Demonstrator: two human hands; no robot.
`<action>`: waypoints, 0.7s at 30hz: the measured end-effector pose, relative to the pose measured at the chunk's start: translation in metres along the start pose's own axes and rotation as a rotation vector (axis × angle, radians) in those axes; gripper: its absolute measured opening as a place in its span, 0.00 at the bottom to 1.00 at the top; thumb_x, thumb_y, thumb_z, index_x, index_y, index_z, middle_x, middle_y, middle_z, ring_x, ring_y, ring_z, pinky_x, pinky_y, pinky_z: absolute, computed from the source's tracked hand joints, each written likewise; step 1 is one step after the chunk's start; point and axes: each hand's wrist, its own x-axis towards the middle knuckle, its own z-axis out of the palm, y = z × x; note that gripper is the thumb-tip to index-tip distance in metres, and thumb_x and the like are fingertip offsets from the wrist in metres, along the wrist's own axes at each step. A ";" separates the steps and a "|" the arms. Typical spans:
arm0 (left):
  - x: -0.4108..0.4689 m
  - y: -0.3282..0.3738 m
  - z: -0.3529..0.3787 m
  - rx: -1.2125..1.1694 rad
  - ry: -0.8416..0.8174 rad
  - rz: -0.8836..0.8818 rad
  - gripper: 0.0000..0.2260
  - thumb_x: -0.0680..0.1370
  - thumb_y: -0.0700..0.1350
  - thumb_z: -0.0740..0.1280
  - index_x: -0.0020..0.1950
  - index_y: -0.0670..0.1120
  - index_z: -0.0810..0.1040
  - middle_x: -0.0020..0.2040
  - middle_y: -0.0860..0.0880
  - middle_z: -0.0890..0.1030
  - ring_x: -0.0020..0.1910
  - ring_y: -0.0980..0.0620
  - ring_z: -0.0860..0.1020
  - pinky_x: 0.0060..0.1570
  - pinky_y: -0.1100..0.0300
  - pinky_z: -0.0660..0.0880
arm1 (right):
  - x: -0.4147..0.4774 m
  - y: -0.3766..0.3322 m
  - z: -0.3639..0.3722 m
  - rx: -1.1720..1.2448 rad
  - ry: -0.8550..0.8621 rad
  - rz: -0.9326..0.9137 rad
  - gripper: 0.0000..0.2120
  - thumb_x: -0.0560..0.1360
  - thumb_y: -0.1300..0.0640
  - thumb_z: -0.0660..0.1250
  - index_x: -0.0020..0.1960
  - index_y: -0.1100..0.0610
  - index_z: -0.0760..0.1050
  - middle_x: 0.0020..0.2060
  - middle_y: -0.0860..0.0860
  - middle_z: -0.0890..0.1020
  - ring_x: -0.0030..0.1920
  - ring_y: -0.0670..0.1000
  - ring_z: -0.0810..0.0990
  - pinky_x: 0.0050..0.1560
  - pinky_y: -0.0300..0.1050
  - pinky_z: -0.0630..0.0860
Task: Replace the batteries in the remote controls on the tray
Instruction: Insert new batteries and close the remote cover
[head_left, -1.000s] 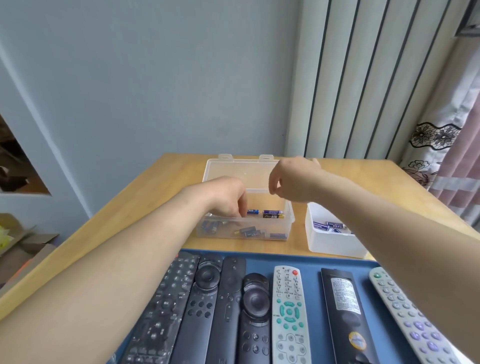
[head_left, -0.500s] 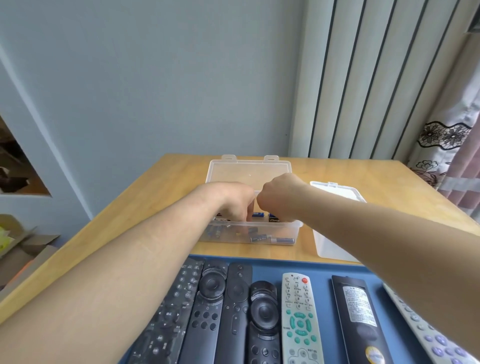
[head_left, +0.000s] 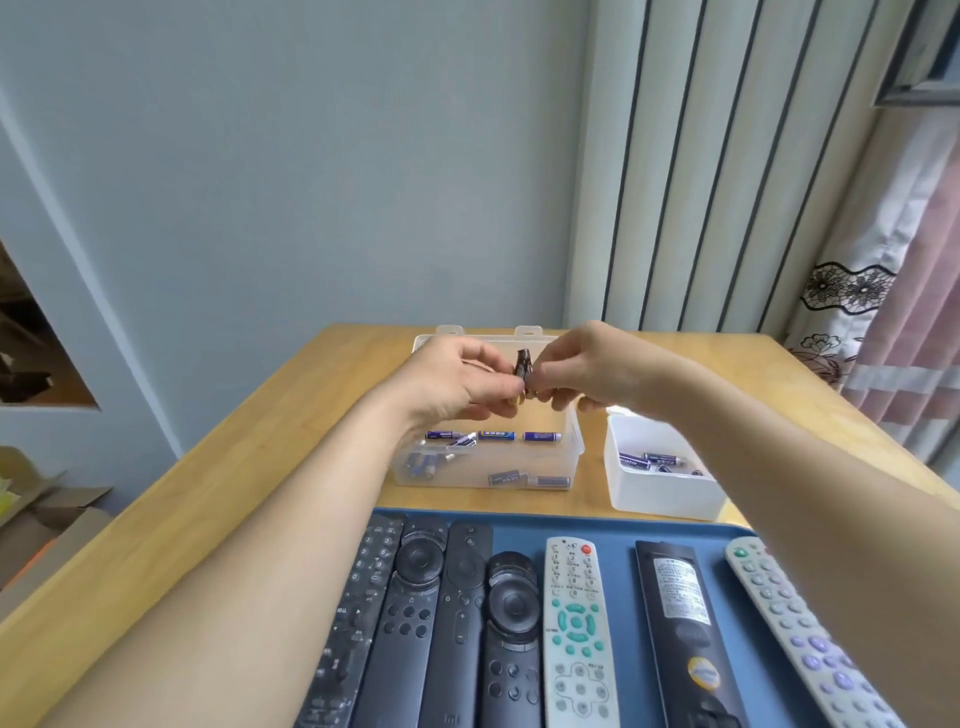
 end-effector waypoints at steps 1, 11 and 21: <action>-0.011 0.006 0.008 -0.135 0.002 0.029 0.06 0.74 0.39 0.73 0.49 0.47 0.78 0.42 0.46 0.85 0.38 0.51 0.84 0.38 0.62 0.76 | -0.017 -0.001 -0.004 0.148 -0.001 0.002 0.07 0.75 0.58 0.70 0.41 0.62 0.80 0.33 0.51 0.80 0.33 0.47 0.77 0.29 0.35 0.68; -0.102 0.024 0.070 -0.314 -0.111 0.207 0.20 0.76 0.36 0.69 0.66 0.50 0.76 0.46 0.43 0.84 0.40 0.47 0.84 0.44 0.58 0.82 | -0.138 0.002 -0.017 0.445 -0.092 0.022 0.06 0.75 0.59 0.70 0.42 0.61 0.81 0.35 0.54 0.83 0.31 0.45 0.79 0.32 0.33 0.75; -0.143 0.008 0.120 -0.461 0.048 0.094 0.04 0.74 0.36 0.70 0.47 0.43 0.80 0.35 0.48 0.83 0.31 0.55 0.80 0.32 0.67 0.77 | -0.201 0.023 0.013 0.215 0.104 0.153 0.16 0.78 0.52 0.68 0.50 0.66 0.81 0.36 0.57 0.85 0.29 0.47 0.81 0.34 0.39 0.81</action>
